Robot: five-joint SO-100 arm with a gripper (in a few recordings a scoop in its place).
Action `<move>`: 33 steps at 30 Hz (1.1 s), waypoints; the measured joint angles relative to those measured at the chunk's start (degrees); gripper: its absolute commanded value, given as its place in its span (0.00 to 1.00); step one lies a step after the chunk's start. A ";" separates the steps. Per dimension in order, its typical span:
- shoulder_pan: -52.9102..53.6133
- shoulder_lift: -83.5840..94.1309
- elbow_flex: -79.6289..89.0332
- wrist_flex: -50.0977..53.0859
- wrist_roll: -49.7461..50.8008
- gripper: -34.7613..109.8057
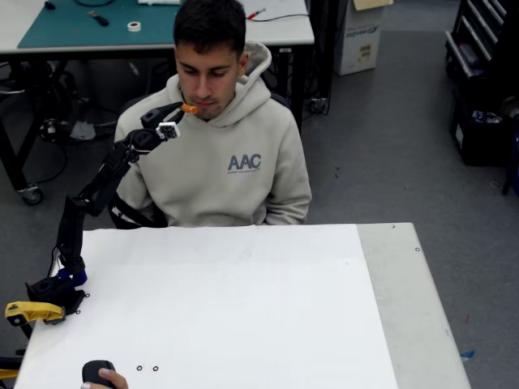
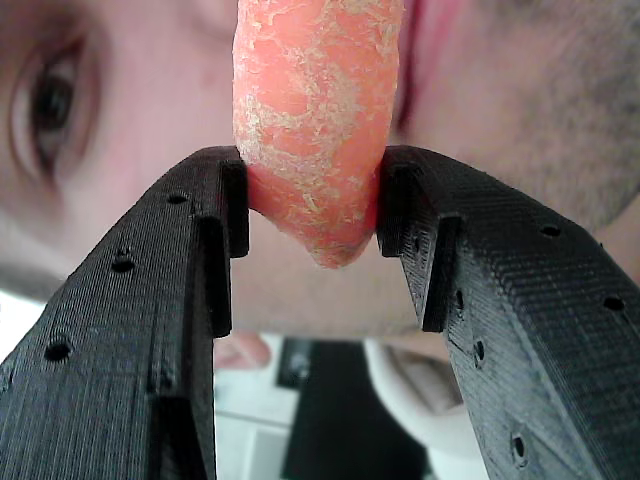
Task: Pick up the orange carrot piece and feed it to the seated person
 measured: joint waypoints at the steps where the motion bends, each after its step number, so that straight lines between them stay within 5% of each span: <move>1: -0.09 -0.62 0.00 -0.35 0.00 0.22; 33: -0.18 -5.80 0.00 -3.52 0.00 0.22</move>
